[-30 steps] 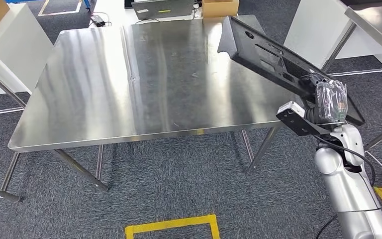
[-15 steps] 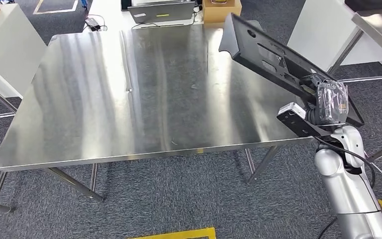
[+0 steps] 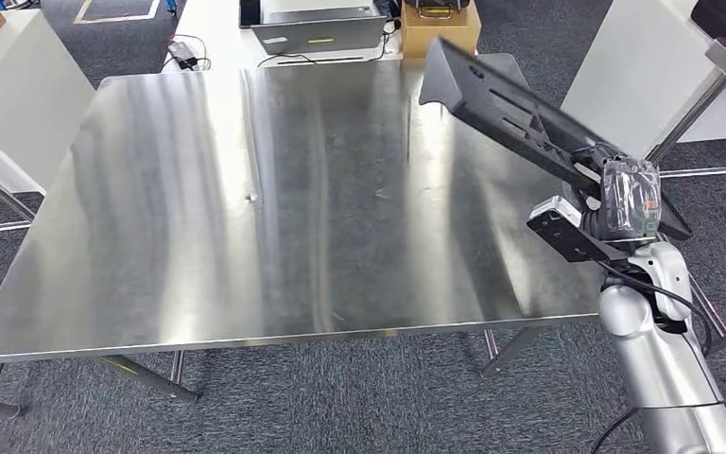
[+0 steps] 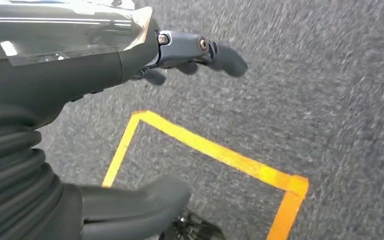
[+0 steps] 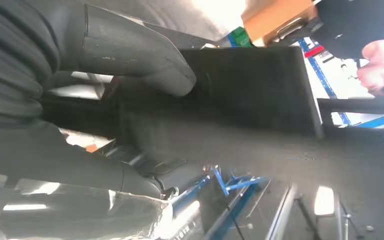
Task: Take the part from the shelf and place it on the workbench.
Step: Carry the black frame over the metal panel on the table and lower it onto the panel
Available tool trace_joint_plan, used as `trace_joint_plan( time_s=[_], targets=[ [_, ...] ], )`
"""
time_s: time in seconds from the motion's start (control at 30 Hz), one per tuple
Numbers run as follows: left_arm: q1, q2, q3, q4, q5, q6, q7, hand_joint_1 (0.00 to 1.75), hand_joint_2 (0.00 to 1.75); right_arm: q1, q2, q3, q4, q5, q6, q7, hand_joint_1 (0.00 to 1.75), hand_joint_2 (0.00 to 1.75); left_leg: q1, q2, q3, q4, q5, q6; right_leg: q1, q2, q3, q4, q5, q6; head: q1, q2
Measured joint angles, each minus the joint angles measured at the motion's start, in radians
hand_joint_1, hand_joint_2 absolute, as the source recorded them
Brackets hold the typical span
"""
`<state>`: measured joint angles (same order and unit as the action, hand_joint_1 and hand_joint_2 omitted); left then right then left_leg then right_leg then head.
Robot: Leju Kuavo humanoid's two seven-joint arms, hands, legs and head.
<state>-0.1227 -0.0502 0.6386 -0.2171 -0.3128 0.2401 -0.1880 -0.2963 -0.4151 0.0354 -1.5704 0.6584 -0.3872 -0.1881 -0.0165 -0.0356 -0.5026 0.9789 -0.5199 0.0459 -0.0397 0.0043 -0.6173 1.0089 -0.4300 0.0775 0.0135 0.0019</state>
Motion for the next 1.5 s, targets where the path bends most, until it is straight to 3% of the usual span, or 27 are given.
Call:
trace_joint_plan(
  time_s=[0.07, 0.1, 0.17, 0.2, 0.23, 0.27, 0.3, 0.37, 0.43, 0.53, 0.6, 0.63, 0.7, 0.77, 0.8, 0.87, 0.9, 0.97, 1.03, 1.1, 1.17, 1.23, 1.27, 1.3, 1.33, 1.43, 1.5],
  targets=[
    [-0.002, 0.001, 0.000, 0.000, 0.000, 0.000, 0.000, 0.00, 1.75, 0.001, 0.000, -0.001, 0.000, 0.000, 0.000, -0.001, 1.75, 1.75, 0.002, 0.011, -0.014, 0.032, -0.025, -0.012, -0.004, 0.001, 0.008, 0.000, -0.013, -0.019, -0.001, 0.000],
    [-0.004, 0.001, 0.000, 0.000, 0.000, 0.000, 0.000, 0.00, 1.75, 0.001, 0.000, -0.002, 0.000, 0.000, 0.000, -0.001, 1.75, 1.75, 0.004, 0.019, -0.037, 0.077, -0.048, -0.021, -0.005, 0.001, 0.015, 0.000, -0.020, -0.028, -0.001, 0.000],
    [-0.004, -0.001, 0.000, 0.001, 0.000, 0.000, 0.000, 0.00, 1.75, 0.003, 0.001, -0.001, 0.001, 0.000, 0.000, -0.001, 1.75, 1.75, 0.011, 0.029, -0.110, 0.214, -0.100, -0.033, -0.002, 0.000, 0.031, -0.001, -0.032, -0.043, -0.001, 0.000],
    [-0.004, -0.002, 0.000, 0.001, 0.000, 0.000, 0.000, 0.00, 1.75, 0.005, 0.002, -0.001, 0.002, 0.000, 0.000, -0.001, 1.75, 1.75, 0.014, 0.031, -0.149, 0.276, -0.113, -0.034, 0.000, -0.001, 0.039, -0.001, -0.038, -0.047, -0.001, 0.000],
    [-0.004, -0.003, 0.000, 0.002, 0.000, 0.000, 0.000, 0.00, 1.75, 0.006, 0.003, 0.000, 0.002, 0.000, 0.000, -0.001, 1.75, 1.75, 0.016, 0.032, -0.178, 0.306, -0.101, -0.032, 0.002, 0.000, 0.048, -0.001, -0.044, -0.049, -0.001, 0.000],
    [-0.004, -0.003, 0.000, 0.002, 0.000, 0.000, 0.000, 0.00, 1.75, 0.006, 0.003, 0.000, 0.003, 0.000, 0.000, -0.001, 1.75, 1.75, 0.017, 0.032, -0.192, 0.300, -0.067, -0.026, 0.004, 0.000, 0.058, -0.001, -0.051, -0.049, -0.001, 0.000],
    [-0.004, -0.003, 0.000, 0.002, 0.000, 0.000, 0.000, 0.00, 1.75, 0.004, 0.003, 0.000, 0.003, 0.000, 0.000, -0.001, 1.75, 1.75, 0.015, 0.032, -0.189, 0.254, -0.014, -0.016, 0.007, 0.001, 0.068, -0.001, -0.057, -0.049, -0.001, 0.000],
    [-0.004, 0.000, 0.000, 0.002, 0.000, -0.001, 0.000, 0.00, 1.75, -0.002, 0.003, 0.000, 0.003, 0.000, 0.000, -0.001, 1.75, 1.75, 0.007, 0.031, -0.157, 0.138, 0.082, 0.015, 0.014, 0.003, 0.086, -0.006, -0.068, -0.048, 0.000, 0.000],
    [-0.005, 0.004, 0.000, 0.002, -0.001, -0.003, 0.000, 0.00, 1.75, -0.009, 0.004, 0.000, 0.004, 0.000, 0.000, -0.001, 1.75, 1.75, -0.004, 0.032, -0.135, 0.081, 0.114, 0.038, 0.015, 0.004, 0.094, -0.012, -0.072, -0.044, 0.000, 0.000],
    [-0.007, 0.007, 0.000, 0.001, -0.001, -0.005, 0.000, 0.00, 1.75, -0.011, 0.004, 0.000, 0.003, 0.000, 0.000, -0.001, 1.75, 1.75, -0.011, 0.032, -0.125, 0.063, 0.110, 0.045, 0.015, 0.003, 0.098, -0.023, -0.072, -0.035, -0.003, 0.000],
    [-0.012, 0.007, -0.001, 0.000, -0.001, -0.007, -0.002, 0.00, 1.75, -0.013, 0.000, -0.003, 0.001, 0.000, 0.000, -0.001, 1.75, 1.75, -0.006, 0.032, -0.095, 0.013, 0.103, 0.047, 0.019, -0.002, 0.088, -0.010, -0.082, -0.030, -0.001, 0.000],
    [-0.014, 0.006, -0.001, -0.001, -0.002, -0.007, -0.002, 0.00, 1.75, -0.015, -0.002, -0.004, 0.000, 0.000, -0.001, -0.001, 1.75, 1.75, -0.003, 0.031, -0.080, -0.011, 0.101, 0.047, 0.021, -0.003, 0.068, 0.024, -0.095, -0.030, 0.000, 0.000],
    [-0.015, 0.004, -0.003, -0.001, -0.002, -0.007, -0.003, 0.00, 1.75, -0.017, -0.006, -0.006, 0.001, 0.000, -0.001, -0.002, 1.75, 1.75, 0.001, 0.028, -0.069, -0.028, 0.097, 0.047, 0.020, -0.003, -0.006, 0.151, -0.136, -0.035, 0.004, 0.000],
    [-0.014, 0.000, -0.004, -0.001, -0.002, -0.007, -0.003, 0.00, 1.75, -0.016, -0.006, -0.005, 0.004, 0.008, 0.005, -0.002, 1.75, 1.75, 0.000, 0.027, -0.065, -0.025, 0.091, 0.044, 0.019, -0.003, -0.072, 0.248, -0.151, -0.027, 0.005, 0.000],
    [-0.013, -0.002, -0.005, -0.001, -0.002, -0.007, -0.005, 0.00, 1.75, -0.021, -0.007, -0.002, 0.007, 0.021, 0.018, 0.001, 1.75, 1.75, 0.000, 0.026, -0.062, -0.022, 0.086, 0.042, 0.018, -0.003, -0.080, 0.245, -0.134, -0.017, 0.005, 0.000],
    [-0.013, -0.004, -0.007, -0.001, -0.005, -0.011, -0.014, 0.00, 1.75, -0.047, -0.014, 0.008, 0.020, 0.061, 0.071, 0.018, 1.75, 1.75, 0.001, 0.026, -0.057, -0.006, 0.071, 0.033, 0.013, -0.004, -0.041, 0.126, -0.062, 0.008, 0.005, 0.000],
    [-0.014, -0.003, -0.009, -0.001, -0.007, -0.015, -0.022, 0.00, 1.75, -0.070, -0.019, 0.018, 0.033, 0.082, 0.110, 0.028, 1.75, 1.75, 0.000, 0.026, -0.058, 0.003, 0.063, 0.027, 0.013, -0.004, -0.013, 0.066, -0.032, 0.013, 0.005, 0.000],
    [-0.017, 0.000, -0.013, -0.002, -0.011, -0.025, -0.037, 0.00, 1.75, -0.131, -0.027, 0.048, 0.077, 0.118, 0.211, 0.041, 1.75, 1.75, -0.004, 0.028, -0.063, 0.021, 0.050, 0.016, 0.014, -0.001, 0.016, 0.003, -0.009, 0.000, 0.004, 0.000],
    [-0.023, 0.003, -0.018, -0.004, -0.012, -0.030, -0.051, 0.00, 1.75, -0.214, -0.030, 0.100, 0.158, 0.152, 0.323, 0.038, 1.75, 1.75, -0.005, 0.031, -0.069, 0.028, 0.046, 0.011, 0.014, 0.005, 0.014, 0.004, -0.009, -0.022, 0.002, 0.000],
    [-0.033, 0.004, -0.022, -0.005, -0.012, -0.031, -0.064, 0.00, 1.75, -0.305, -0.026, 0.166, 0.268, 0.183, 0.408, 0.018, 1.75, 1.75, -0.003, 0.033, -0.076, 0.045, 0.035, 0.002, 0.010, 0.007, 0.014, 0.003, -0.007, -0.035, 0.002, 0.000],
    [-0.046, 0.006, -0.024, -0.005, -0.008, -0.037, -0.074, 0.00, 1.75, -0.388, -0.005, 0.240, 0.394, 0.216, 0.452, -0.005, 1.75, 1.75, 0.003, 0.033, -0.117, 0.126, -0.007, -0.013, 0.006, 0.005, 0.016, 0.002, -0.006, -0.046, 0.001, 0.000],
    [-0.054, 0.007, -0.025, -0.005, -0.002, -0.050, -0.081, 0.00, 1.75, -0.454, 0.036, 0.316, 0.536, 0.256, 0.461, -0.012, 1.75, 1.75, 0.012, 0.033, -0.192, 0.256, -0.057, -0.026, 0.007, 0.005, 0.016, 0.002, -0.006, -0.051, 0.000, 0.000],
    [-0.055, 0.007, -0.025, -0.005, 0.000, -0.060, -0.086, 0.00, 1.75, -0.478, 0.061, 0.352, 0.607, 0.276, 0.458, -0.010, 1.75, 1.75, 0.016, 0.033, -0.223, 0.301, -0.063, -0.029, 0.007, 0.005, 0.017, 0.002, -0.007, -0.051, 0.000, 0.000],
    [-0.056, 0.007, -0.025, -0.005, 0.002, -0.072, -0.094, 0.00, 1.75, -0.496, 0.088, 0.387, 0.675, 0.293, 0.456, -0.006, 1.75, 1.75, 0.018, 0.033, -0.238, 0.312, -0.051, -0.030, 0.007, 0.005, 0.017, 0.002, -0.007, -0.051, 0.000, 0.000],
    [-0.057, 0.006, -0.025, -0.005, 0.003, -0.085, -0.102, 0.00, 1.75, -0.508, 0.115, 0.418, 0.734, 0.307, 0.454, -0.001, 1.75, 1.75, 0.020, 0.033, -0.232, 0.282, -0.020, -0.029, 0.008, 0.005, 0.019, 0.002, -0.008, -0.051, -0.001, 0.000],
    [-0.062, 0.007, -0.028, -0.005, 0.007, -0.122, -0.122, 0.00, 1.75, -0.539, 0.188, 0.483, 0.867, 0.325, 0.447, 0.015, 1.75, 1.75, 0.018, 0.032, -0.153, 0.088, 0.085, -0.018, 0.010, 0.006, 0.023, 0.002, -0.011, -0.049, 0.000, 0.000],
    [-0.063, 0.007, -0.031, -0.005, 0.007, -0.144, -0.132, 0.00, 1.75, -0.564, 0.230, 0.510, 0.940, 0.328, 0.441, 0.031, 1.75, 1.75, 0.013, 0.032, -0.129, 0.038, 0.096, -0.011, 0.014, 0.006, 0.023, 0.000, -0.014, -0.044, 0.000, 0.000]
  ],
)
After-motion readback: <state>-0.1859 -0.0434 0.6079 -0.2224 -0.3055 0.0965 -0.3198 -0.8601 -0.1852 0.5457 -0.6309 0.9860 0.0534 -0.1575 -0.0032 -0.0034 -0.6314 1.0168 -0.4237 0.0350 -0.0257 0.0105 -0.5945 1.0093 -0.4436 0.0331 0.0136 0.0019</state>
